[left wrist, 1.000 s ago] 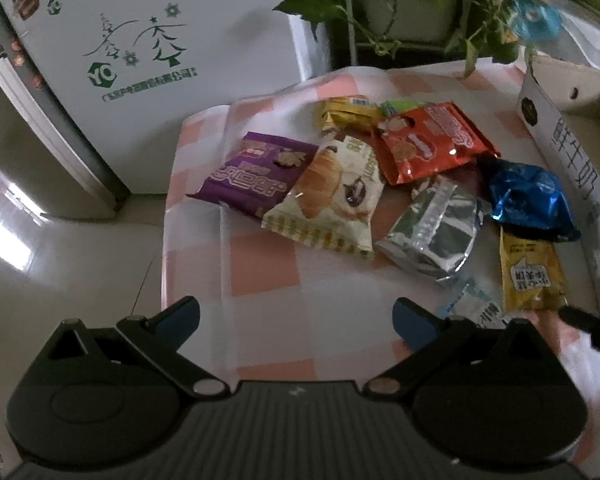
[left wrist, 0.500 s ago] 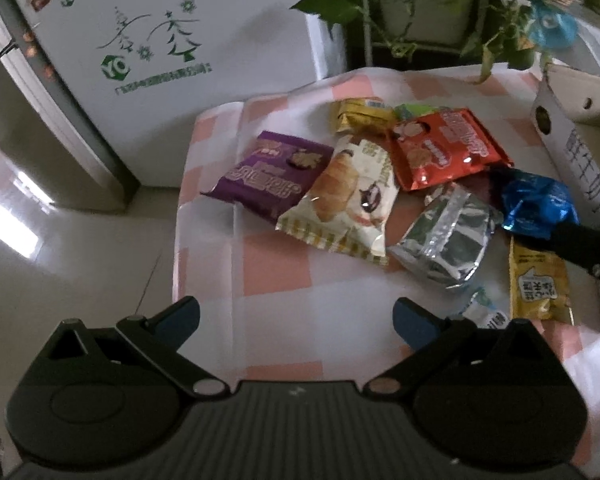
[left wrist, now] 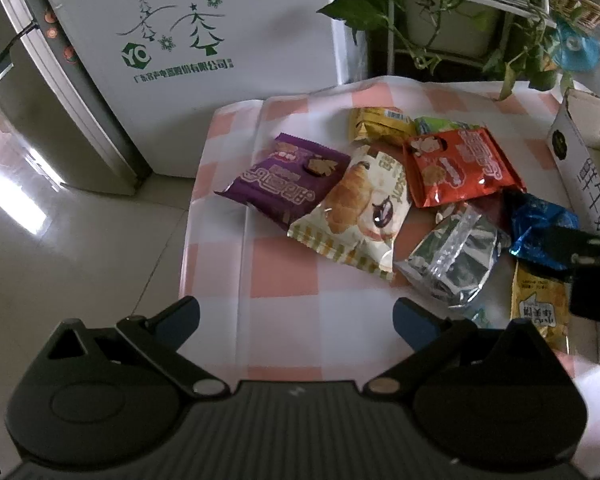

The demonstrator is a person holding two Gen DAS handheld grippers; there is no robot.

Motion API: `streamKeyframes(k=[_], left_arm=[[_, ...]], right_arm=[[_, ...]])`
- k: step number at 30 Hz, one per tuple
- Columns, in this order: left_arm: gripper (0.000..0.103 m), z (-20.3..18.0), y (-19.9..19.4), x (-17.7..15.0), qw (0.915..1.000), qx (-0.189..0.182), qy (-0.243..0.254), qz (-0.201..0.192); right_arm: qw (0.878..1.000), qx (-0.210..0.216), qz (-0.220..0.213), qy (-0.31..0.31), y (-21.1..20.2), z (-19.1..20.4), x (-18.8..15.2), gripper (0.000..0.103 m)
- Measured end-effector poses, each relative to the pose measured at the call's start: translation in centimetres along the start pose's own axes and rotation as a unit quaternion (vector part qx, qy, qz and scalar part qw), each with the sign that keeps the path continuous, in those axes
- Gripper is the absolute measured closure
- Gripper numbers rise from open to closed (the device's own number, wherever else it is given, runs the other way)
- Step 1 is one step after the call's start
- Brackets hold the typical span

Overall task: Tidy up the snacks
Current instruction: 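Move the right gripper over the pile toward the blue foil packet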

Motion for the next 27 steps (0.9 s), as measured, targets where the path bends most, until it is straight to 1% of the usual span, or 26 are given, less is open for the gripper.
streamKeyframes(k=[3, 10, 13, 27], left_arm=[[0.001, -0.1, 0.0, 0.2, 1.0, 0.007, 0.0, -0.003], [0.001, -0.4, 0.0, 0.8, 1.0, 0.007, -0.006, 0.001], [0.001, -0.7, 0.1, 1.0, 0.9999, 0.016, -0.004, 0.0], [0.001, -1.5, -0.1, 1.3, 0.9996, 0.026, 0.003, -0.009]], right_arm=[[1.0, -0.006, 0.012, 0.008, 0.5, -0.1, -0.1, 0.0], [0.999, -0.007, 0.029, 0.014, 1.3, 0.0, -0.2, 0.0], [0.999, -0.006, 0.037, 0.021, 1.5, -0.2, -0.3, 0.0], [0.999, -0.019, 0.041, 0.024, 1.7, -0.9, -0.3, 0.0]])
Point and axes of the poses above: each gripper's, at about its wrist camera, not at the fingertips, and y roughly the way its jaws point, z to its left, x to its top, the point moved 4 cm from there along y, roughly the way its jaws point, and after that the axes turned 10 degrees about x, right-handed, at the moved point
